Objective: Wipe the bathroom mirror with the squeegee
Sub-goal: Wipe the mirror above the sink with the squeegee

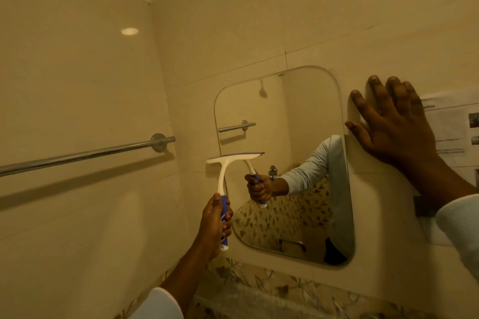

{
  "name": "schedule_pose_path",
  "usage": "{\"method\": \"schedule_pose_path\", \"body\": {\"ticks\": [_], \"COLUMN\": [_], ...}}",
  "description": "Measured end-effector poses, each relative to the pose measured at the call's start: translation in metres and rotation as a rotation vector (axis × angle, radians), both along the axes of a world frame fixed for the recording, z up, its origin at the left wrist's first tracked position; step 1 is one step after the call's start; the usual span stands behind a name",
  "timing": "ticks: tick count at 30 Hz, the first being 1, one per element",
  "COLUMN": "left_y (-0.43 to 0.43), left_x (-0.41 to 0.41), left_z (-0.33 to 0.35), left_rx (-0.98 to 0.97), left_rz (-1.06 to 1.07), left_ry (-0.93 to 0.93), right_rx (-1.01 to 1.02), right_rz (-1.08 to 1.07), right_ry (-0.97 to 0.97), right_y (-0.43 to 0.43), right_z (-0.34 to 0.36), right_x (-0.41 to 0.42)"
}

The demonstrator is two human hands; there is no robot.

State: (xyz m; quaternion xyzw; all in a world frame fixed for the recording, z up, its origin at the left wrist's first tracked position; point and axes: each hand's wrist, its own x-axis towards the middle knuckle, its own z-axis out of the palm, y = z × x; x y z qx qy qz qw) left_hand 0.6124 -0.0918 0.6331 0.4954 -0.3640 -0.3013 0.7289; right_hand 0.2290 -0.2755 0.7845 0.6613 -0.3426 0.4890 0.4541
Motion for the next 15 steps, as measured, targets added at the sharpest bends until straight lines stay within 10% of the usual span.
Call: {"method": "schedule_pose_path", "body": {"ticks": [15], "left_y": [0.007], "left_x": [-0.008], "left_z": [-0.086], "left_rx": [0.134], "left_rz": [0.004], "left_ry": [0.183], "right_rx": [0.001], "right_rz": [-0.02], "right_ry": [-0.003], "right_y": [-0.005], "right_z": [0.001], "right_x": [0.0]}}
